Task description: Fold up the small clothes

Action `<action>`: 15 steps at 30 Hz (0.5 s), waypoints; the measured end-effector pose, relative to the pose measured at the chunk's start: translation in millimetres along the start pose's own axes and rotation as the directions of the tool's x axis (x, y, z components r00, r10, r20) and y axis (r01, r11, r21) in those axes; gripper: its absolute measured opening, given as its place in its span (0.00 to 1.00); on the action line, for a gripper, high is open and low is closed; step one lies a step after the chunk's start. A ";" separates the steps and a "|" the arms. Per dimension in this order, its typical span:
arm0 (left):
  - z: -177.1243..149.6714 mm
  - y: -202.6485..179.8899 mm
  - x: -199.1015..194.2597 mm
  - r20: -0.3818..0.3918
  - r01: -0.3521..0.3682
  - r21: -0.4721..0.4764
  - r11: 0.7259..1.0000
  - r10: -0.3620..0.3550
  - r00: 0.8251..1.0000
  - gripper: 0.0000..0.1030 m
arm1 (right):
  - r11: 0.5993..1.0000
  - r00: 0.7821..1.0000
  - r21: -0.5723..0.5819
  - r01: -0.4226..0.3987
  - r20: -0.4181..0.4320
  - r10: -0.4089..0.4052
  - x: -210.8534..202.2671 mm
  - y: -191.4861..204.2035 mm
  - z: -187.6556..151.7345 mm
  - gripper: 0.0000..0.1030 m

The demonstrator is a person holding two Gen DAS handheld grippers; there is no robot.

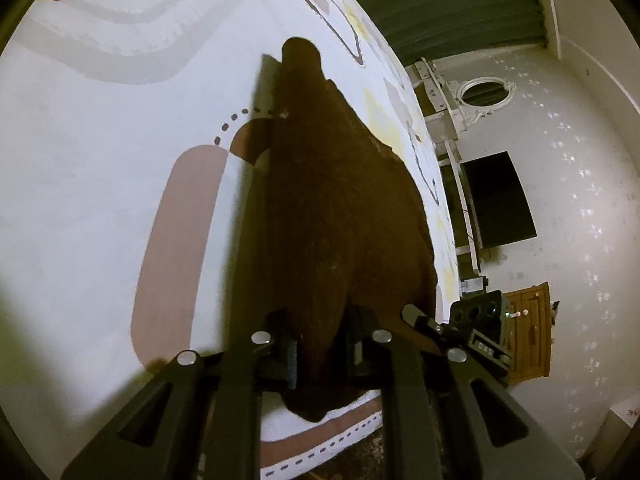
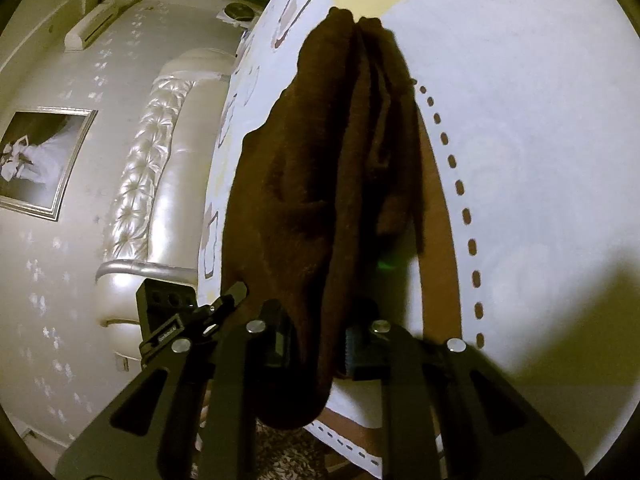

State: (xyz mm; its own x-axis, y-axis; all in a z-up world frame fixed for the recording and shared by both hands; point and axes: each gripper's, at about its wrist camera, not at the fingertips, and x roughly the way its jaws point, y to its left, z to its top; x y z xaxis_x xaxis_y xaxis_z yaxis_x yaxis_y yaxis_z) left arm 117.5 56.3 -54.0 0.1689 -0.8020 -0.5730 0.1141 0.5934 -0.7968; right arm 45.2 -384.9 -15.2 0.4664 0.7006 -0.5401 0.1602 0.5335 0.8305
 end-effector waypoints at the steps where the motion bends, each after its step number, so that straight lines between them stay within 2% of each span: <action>1: -0.6 0.1 -2.2 0.001 -0.003 0.006 1.000 0.003 1.000 0.16 | 1.000 1.000 0.000 -0.002 -0.002 0.002 0.5 0.4 -0.8 0.16; 15: -10.2 -2.1 -12.6 -0.015 -0.018 -0.016 1.000 0.018 1.000 0.15 | 1.000 0.998 -0.018 -0.009 -0.058 0.008 7.1 3.4 -20.3 0.16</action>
State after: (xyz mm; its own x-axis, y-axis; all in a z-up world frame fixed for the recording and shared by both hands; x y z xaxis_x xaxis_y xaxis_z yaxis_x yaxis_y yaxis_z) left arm 105.2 64.4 -47.1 0.1566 -0.7920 -0.5902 0.0956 0.6069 -0.7890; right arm 31.4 -368.5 -19.0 0.4166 0.7308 -0.5407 0.1401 0.5361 0.8325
